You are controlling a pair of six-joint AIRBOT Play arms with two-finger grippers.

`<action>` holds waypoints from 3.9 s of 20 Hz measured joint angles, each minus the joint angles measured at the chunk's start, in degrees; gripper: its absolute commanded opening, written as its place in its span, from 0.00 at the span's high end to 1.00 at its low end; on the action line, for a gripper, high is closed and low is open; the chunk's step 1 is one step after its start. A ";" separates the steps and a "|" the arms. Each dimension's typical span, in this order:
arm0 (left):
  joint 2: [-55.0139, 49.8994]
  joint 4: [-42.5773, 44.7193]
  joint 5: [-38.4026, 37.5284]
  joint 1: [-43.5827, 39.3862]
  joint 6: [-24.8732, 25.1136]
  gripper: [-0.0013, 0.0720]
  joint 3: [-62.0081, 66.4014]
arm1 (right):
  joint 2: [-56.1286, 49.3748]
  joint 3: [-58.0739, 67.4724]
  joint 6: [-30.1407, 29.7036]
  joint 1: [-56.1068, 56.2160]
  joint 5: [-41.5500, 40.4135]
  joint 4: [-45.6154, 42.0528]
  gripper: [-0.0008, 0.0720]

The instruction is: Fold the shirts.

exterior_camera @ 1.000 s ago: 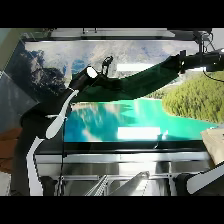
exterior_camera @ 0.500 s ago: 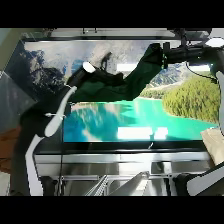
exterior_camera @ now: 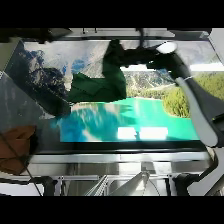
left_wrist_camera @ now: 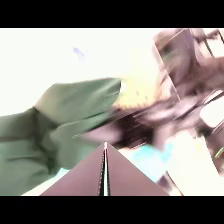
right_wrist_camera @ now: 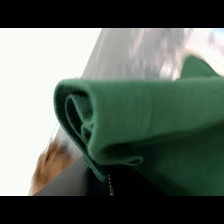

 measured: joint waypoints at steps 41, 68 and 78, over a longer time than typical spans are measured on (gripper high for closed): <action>9.03 0.11 -8.98 3.96 17.66 0.96 -16.11 | -18.69 -1.49 7.52 -12.83 13.64 5.95 0.11; 9.03 0.17 -9.66 3.96 18.08 0.96 -16.11 | -23.21 -0.74 4.00 -4.09 10.97 14.01 0.12; 9.03 0.17 -11.82 3.96 18.05 0.96 -16.11 | -23.43 -0.66 -9.97 0.28 7.10 22.49 0.95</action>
